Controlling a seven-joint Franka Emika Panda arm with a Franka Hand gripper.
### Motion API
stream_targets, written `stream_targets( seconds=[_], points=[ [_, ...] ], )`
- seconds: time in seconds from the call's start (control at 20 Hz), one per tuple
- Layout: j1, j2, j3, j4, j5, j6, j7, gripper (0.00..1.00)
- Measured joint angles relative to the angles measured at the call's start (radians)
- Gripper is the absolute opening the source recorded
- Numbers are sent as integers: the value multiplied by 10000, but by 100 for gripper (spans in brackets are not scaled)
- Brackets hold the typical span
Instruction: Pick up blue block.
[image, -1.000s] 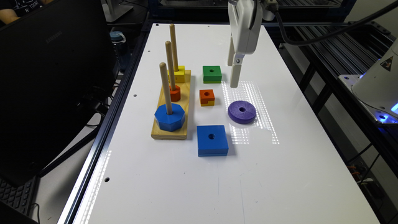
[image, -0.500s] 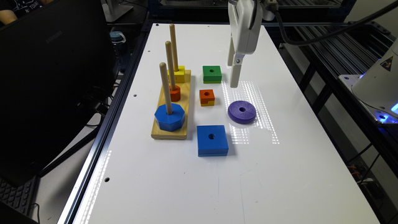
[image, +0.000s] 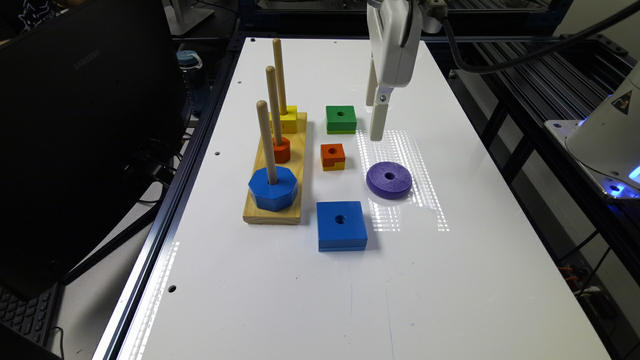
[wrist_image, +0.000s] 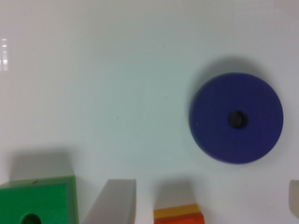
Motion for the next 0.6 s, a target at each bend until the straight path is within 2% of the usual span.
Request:
stream_targets(
  seconds=[0.2, 0.6],
  points=[
    [25, 0, 16, -6, 19, -3, 1, 100],
    [44, 0, 211, 3, 64, -2, 53, 100]
  ],
)
